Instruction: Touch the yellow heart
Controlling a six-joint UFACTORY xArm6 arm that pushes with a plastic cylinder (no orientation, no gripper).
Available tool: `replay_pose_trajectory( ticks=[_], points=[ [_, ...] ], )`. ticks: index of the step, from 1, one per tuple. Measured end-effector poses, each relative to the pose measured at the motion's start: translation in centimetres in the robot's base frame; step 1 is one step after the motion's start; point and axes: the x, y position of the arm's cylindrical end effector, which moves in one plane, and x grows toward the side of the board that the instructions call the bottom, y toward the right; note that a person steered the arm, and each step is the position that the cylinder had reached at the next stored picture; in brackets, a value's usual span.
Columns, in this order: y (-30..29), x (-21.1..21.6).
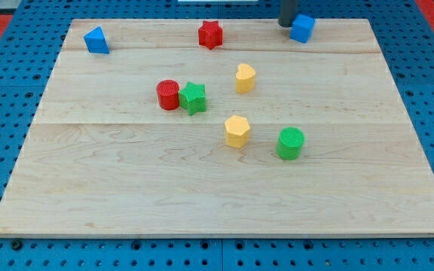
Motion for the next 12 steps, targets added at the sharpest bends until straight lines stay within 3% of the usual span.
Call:
replay_pose_trajectory(
  ticks=[1,2,3,12],
  points=[
    [-1.9,1.1],
    [-5.6,5.0],
    [-5.0,7.1],
    [-5.0,7.5]
  ],
)
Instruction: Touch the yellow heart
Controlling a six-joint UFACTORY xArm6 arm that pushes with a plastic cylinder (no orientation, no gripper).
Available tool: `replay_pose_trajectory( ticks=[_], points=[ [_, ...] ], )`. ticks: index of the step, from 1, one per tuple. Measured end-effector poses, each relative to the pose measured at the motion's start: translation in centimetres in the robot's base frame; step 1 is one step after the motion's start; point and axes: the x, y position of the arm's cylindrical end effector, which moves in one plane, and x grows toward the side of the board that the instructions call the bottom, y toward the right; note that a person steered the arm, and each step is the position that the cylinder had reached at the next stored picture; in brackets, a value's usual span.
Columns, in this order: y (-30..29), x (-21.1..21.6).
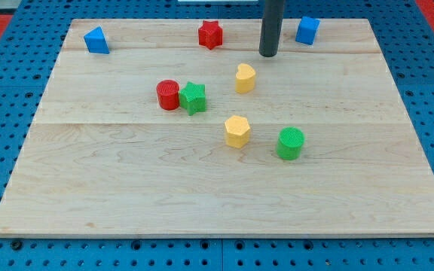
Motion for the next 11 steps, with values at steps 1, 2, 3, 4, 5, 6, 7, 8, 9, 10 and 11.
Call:
replay_pose_trajectory(
  ticks=[1,2,3,4,5,6,7,8,9,10,11],
  points=[
    [0.0,0.0],
    [0.0,0.0],
    [0.0,0.0],
    [0.0,-0.2],
    [0.0,-0.8],
    [0.0,-0.9],
    [0.0,-0.6],
    [-1.2,1.0],
    [-5.4,3.6],
    [-9.0,7.1],
    [-10.3,10.9]
  ],
)
